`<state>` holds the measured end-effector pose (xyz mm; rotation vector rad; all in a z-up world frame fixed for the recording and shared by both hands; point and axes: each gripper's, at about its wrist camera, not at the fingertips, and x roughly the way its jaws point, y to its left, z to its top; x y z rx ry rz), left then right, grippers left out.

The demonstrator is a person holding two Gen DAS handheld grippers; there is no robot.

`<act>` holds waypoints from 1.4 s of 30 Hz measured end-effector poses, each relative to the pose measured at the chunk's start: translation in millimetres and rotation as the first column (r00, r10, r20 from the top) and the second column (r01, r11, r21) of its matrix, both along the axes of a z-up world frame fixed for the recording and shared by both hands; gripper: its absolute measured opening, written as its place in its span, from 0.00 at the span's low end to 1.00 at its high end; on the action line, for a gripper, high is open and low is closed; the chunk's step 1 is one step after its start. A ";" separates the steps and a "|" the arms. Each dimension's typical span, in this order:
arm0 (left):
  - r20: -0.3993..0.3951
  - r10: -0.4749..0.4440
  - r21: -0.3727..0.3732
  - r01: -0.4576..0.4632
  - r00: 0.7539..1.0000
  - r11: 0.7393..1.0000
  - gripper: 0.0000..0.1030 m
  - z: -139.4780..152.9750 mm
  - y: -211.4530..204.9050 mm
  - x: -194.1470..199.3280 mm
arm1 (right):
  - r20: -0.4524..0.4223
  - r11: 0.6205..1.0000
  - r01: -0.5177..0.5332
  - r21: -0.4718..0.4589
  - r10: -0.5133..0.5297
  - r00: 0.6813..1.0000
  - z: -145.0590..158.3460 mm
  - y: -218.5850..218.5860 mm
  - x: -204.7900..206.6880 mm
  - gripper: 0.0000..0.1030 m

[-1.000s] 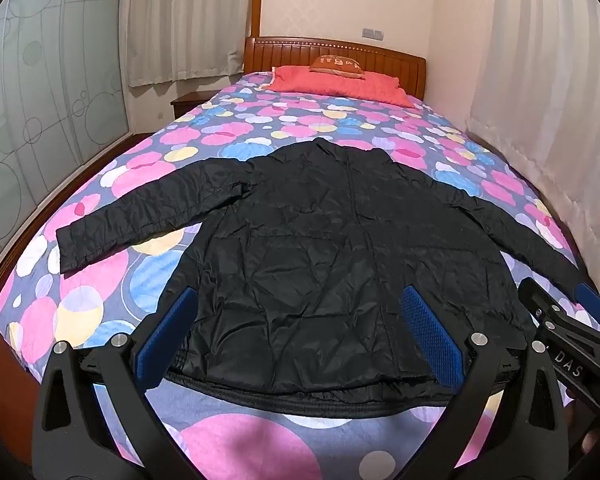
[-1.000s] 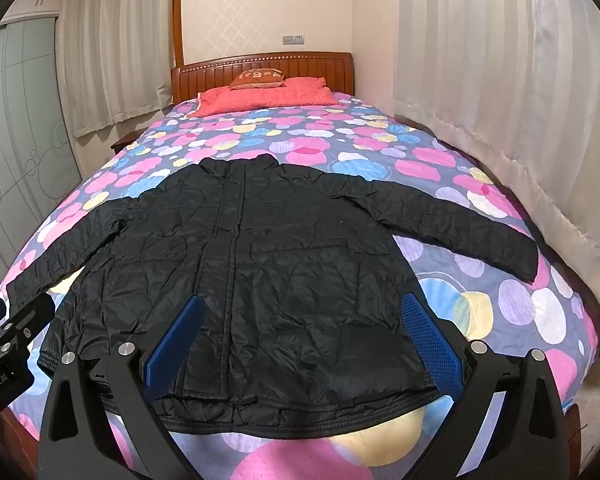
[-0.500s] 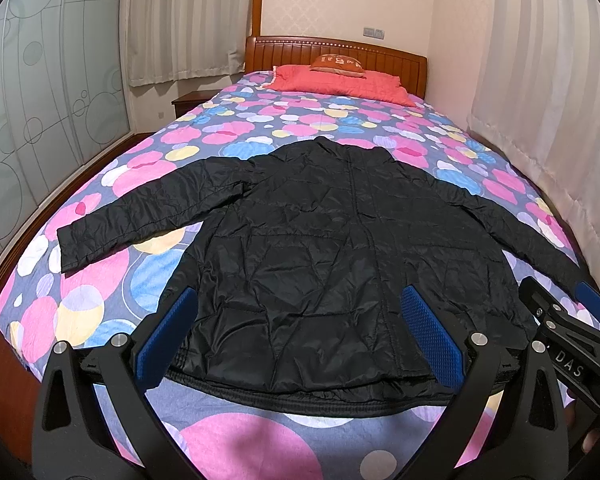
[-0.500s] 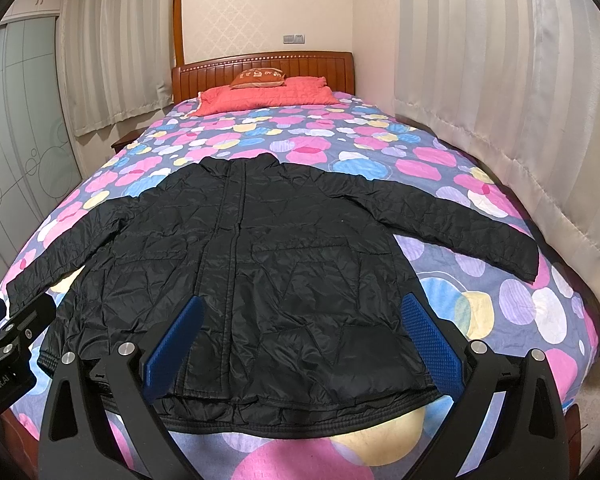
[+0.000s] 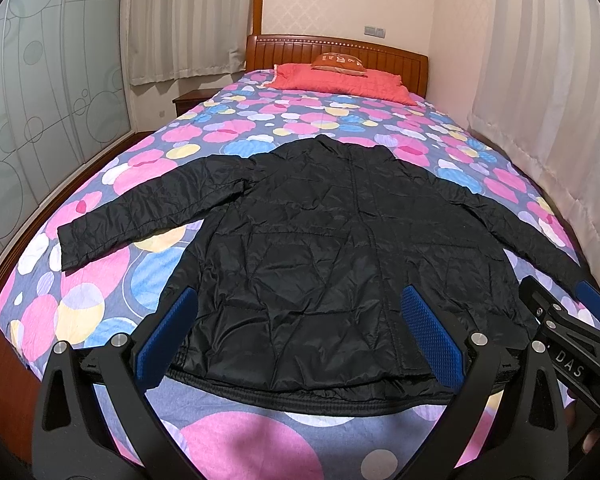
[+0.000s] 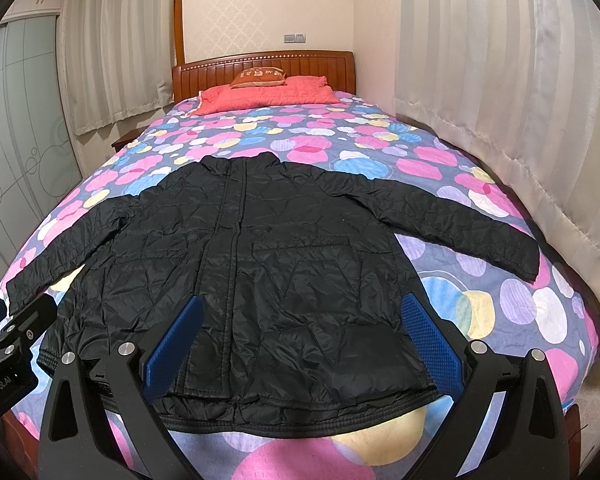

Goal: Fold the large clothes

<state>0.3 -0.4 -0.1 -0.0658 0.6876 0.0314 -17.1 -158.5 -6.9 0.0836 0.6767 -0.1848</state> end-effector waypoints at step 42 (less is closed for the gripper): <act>-0.006 0.001 0.003 -0.001 1.000 1.000 0.98 -0.3 -0.5 1.1 | -0.002 1.000 -0.002 -0.001 0.002 1.000 -3.3 -0.6 1.7 0.96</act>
